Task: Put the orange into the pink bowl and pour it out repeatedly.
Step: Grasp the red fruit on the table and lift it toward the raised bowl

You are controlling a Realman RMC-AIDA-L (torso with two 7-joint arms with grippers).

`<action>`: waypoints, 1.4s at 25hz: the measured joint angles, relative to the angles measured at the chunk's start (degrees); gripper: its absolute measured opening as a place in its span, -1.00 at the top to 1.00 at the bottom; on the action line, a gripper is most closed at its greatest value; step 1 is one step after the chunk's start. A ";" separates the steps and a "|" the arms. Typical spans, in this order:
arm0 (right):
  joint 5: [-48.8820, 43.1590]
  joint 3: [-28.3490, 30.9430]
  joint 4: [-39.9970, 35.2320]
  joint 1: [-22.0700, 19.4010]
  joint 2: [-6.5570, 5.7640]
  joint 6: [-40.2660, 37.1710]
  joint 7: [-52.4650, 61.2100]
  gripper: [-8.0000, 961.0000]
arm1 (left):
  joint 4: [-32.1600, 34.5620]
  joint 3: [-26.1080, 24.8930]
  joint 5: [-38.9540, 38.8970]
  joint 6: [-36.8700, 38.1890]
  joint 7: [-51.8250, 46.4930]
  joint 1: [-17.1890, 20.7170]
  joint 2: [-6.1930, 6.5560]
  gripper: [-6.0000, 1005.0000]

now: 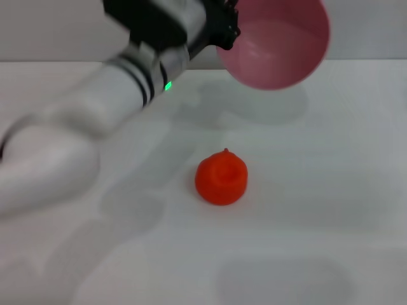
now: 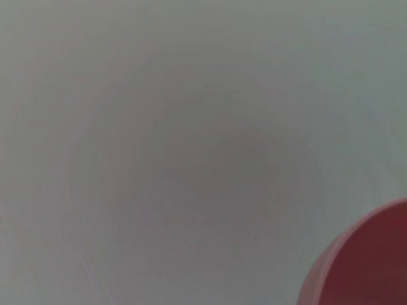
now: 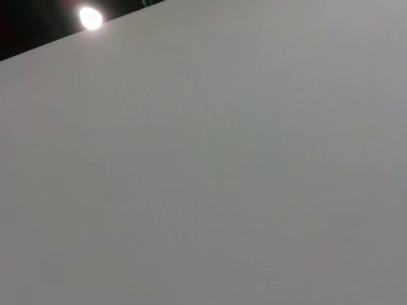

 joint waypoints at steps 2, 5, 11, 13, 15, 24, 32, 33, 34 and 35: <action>0.01 -0.03 0.09 0.06 0.01 0.00 0.03 -0.20 | 0.98 -4.37 -0.27 10.39 -0.82 -2.34 -0.09 0.90; 0.02 -0.13 0.29 0.23 0.05 0.19 0.42 -0.20 | 2.40 -10.85 -0.46 25.19 0.41 -5.90 -0.23 0.90; -0.89 -0.15 1.95 1.33 -0.04 0.30 4.34 -0.19 | 0.59 -28.11 -4.63 50.80 10.06 -12.87 -0.40 0.90; -4.34 0.18 2.31 1.74 -0.30 1.10 8.18 -0.19 | -1.10 -34.04 -5.25 57.56 13.36 -14.71 -0.24 0.90; -5.68 0.30 2.20 1.78 -0.43 1.54 9.29 -0.19 | -2.35 -38.99 -4.83 61.93 15.51 -15.81 -0.05 0.90; -28.80 0.46 -0.82 4.28 -5.41 16.83 28.71 -0.18 | -4.70 -57.87 5.21 78.22 16.96 -14.51 6.40 0.90; -62.30 0.53 -7.11 10.20 -8.74 28.77 55.92 -0.18 | -4.62 -61.61 5.89 80.60 15.37 -9.13 9.31 0.90; -68.57 0.54 -7.91 11.65 -8.95 29.44 61.15 -0.18 | -4.62 -61.61 5.89 80.60 15.37 -9.13 9.31 0.90; -74.77 0.52 -8.70 13.06 -9.08 29.80 65.88 -0.18 | -4.55 -61.63 5.89 80.78 15.32 -8.42 9.36 0.90; -81.90 0.53 -9.24 14.91 -9.17 29.85 71.58 -0.18 | -4.55 -61.63 5.90 80.80 15.32 -8.28 9.37 0.90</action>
